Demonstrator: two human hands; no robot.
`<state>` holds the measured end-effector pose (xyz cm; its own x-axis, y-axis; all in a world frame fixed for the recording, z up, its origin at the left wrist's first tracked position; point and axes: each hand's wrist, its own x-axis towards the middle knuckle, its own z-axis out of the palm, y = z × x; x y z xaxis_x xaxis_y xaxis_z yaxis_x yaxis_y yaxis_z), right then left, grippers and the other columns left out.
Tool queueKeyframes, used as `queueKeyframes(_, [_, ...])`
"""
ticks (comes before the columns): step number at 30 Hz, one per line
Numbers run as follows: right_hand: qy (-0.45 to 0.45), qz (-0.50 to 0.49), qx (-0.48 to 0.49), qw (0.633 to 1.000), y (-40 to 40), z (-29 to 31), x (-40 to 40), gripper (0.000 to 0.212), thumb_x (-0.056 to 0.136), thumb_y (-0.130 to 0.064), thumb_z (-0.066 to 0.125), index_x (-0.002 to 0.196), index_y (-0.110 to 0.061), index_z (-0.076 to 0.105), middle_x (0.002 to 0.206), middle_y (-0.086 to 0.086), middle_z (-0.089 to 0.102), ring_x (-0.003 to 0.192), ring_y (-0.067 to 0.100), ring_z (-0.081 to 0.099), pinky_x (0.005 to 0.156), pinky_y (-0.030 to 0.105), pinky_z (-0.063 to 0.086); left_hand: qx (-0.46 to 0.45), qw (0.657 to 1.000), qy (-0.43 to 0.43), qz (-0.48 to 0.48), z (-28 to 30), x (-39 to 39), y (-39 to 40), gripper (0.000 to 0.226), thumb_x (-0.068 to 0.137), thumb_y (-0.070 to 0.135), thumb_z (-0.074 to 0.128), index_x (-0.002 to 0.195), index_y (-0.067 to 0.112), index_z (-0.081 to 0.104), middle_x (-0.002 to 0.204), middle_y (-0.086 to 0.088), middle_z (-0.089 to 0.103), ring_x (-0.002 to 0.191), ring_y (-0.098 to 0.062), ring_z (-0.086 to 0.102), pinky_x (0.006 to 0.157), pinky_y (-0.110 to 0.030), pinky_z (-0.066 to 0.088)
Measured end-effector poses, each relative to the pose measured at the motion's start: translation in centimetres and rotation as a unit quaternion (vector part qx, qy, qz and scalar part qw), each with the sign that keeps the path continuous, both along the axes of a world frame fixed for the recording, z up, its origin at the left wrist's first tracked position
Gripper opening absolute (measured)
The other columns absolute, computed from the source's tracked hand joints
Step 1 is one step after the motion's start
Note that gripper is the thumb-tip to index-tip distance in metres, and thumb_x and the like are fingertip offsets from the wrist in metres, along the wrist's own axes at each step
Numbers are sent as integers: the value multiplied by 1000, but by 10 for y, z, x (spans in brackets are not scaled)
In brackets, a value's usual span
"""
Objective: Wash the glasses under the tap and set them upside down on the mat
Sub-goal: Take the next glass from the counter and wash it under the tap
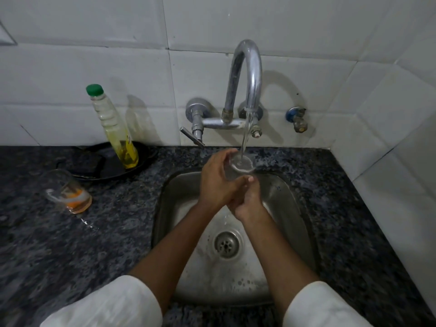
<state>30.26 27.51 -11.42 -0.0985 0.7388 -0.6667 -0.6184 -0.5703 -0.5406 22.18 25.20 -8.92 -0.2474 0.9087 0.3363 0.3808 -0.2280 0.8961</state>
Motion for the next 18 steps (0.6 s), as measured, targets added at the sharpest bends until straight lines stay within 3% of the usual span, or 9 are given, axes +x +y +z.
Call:
queueKeyframes(3, [-93,23,38,995,4,12,10,29,94,-38,52,79,-15,62,57,-2,57,46,9,47,39,18,37,-53,993,-106,10,2,-11,-1,63,69,12,85,122,23,54,107,14,63,96,4,62,85,-21,53])
queueKeyframes(6, [-300,121,169,931,13,34,32,16,97,-22,56,87,-12,63,63,0,57,46,7,47,39,17,35,-223,955,-186,-55,-13,-33,-5,64,75,2,77,129,25,51,123,-4,60,107,-19,63,91,-43,57])
queueKeyframes(8, [-436,258,294,811,16,56,43,15,97,-17,55,91,-7,66,69,5,62,56,10,54,49,19,42,-302,915,-199,-177,-23,-41,-13,64,69,-1,79,125,19,58,127,-11,62,109,-28,64,93,-49,56])
queueKeyframes(11, [-457,418,419,664,14,77,45,18,95,-12,56,81,-18,67,77,11,70,71,16,66,72,31,52,-336,853,-270,-293,-23,-34,-17,53,62,2,81,111,14,65,108,-9,70,100,-27,68,92,-46,54])
queueKeyframes(13, [-496,481,466,553,12,78,45,22,96,-19,56,80,-31,66,84,-3,69,87,18,60,82,38,46,-302,864,-289,-280,-22,-24,-12,48,56,-1,77,101,11,68,98,-8,69,96,-24,66,89,-45,52])
queueKeyframes(15, [-617,491,491,370,13,80,52,21,97,-39,50,91,-34,69,95,-13,62,97,14,39,84,36,27,-265,892,-264,-254,-25,-19,-4,55,52,-6,69,106,4,64,100,-12,67,100,-29,64,84,-42,53])
queueKeyframes(16, [-653,486,492,311,14,83,57,25,97,-43,48,95,-32,70,98,-13,60,97,13,35,82,35,23,-260,902,-245,-244,-26,-20,1,62,50,-8,69,111,0,61,103,-13,66,104,-32,64,85,-43,53])
queueKeyframes(17, [-654,490,491,304,15,86,61,26,97,-42,49,94,-27,70,95,-11,61,93,11,38,81,34,26,-260,908,-222,-244,-26,-22,5,68,49,-9,70,115,-1,58,107,-14,65,108,-34,63,88,-46,53])
queueKeyframes(18, [-624,495,496,347,15,88,65,25,97,-37,52,89,-23,71,87,-11,63,85,7,46,79,33,34,-263,909,-194,-258,-25,-26,11,71,49,-9,72,117,1,57,111,-14,66,111,-32,63,90,-47,54])
